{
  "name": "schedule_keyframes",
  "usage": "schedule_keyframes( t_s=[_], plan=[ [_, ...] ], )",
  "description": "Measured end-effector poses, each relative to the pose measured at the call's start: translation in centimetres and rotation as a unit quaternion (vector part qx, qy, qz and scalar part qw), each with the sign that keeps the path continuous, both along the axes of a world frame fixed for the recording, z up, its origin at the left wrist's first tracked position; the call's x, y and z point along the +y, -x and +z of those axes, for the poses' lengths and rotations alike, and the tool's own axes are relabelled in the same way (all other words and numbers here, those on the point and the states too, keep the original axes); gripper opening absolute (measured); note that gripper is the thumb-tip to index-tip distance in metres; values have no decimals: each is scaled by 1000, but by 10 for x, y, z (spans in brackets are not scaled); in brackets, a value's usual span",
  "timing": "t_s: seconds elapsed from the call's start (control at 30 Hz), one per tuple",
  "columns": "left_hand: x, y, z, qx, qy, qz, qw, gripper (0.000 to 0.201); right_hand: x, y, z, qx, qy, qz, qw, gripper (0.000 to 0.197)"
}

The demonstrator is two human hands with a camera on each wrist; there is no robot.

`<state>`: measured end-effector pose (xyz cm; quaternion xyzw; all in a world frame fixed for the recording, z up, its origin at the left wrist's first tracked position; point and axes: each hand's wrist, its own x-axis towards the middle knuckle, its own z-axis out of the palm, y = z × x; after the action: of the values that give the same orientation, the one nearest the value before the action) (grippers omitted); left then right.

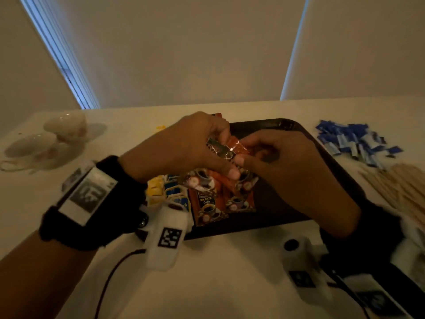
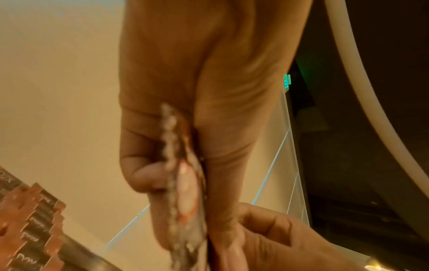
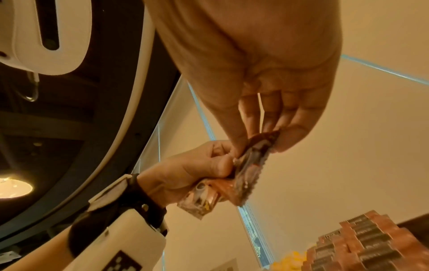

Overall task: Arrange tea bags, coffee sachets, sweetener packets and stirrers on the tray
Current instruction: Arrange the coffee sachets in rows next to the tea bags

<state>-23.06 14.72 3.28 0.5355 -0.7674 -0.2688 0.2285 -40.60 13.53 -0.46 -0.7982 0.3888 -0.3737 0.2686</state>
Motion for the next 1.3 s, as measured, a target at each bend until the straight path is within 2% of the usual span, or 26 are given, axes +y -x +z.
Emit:
schedule_keyframes(
  t_s=[0.07, 0.17, 0.3, 0.33, 0.43, 0.57, 0.73, 0.9, 0.97, 1.13, 1.3],
  plan=[
    [-1, 2, -5, 5, -1, -4, 1000, 40, -2, 6, -4, -5, -16, -4, 1000, 8],
    [-3, -9, -13, 79, -15, 15, 997, 30, -8, 22, -7, -3, -28, -19, 999, 6],
    [-1, -33, -25, 106, -42, 67, 991, 8, -21, 35, -19, 56, -153, -34, 986, 9],
    [0, -38, -27, 107, -46, 76, 990, 7, -24, 35, -22, 66, -200, -30, 977, 8],
    [2, -49, -33, 133, -53, 86, 986, 23, -29, 33, -28, 112, -297, -11, 948, 8],
    [6, -58, -37, 140, -36, 81, 986, 14, -32, 26, -31, 164, -341, -9, 926, 16],
    [6, -58, -40, 106, -1, 86, 991, 10, -31, 16, -33, 182, -334, -25, 924, 26],
    [3, -47, -40, 87, -32, 54, 994, 14, -29, 9, -28, 241, -330, -37, 912, 55],
    [0, -42, -42, 61, -47, 40, 996, 16, -30, 9, -24, 252, -326, -44, 910, 60],
    [-6, -21, -54, 11, -72, 15, 997, 20, -29, 11, -17, 311, -283, -30, 907, 45],
    [-8, -13, -63, -82, -73, 0, 994, 24, -28, 10, -19, 332, -261, -1, 906, 36]
  ],
)
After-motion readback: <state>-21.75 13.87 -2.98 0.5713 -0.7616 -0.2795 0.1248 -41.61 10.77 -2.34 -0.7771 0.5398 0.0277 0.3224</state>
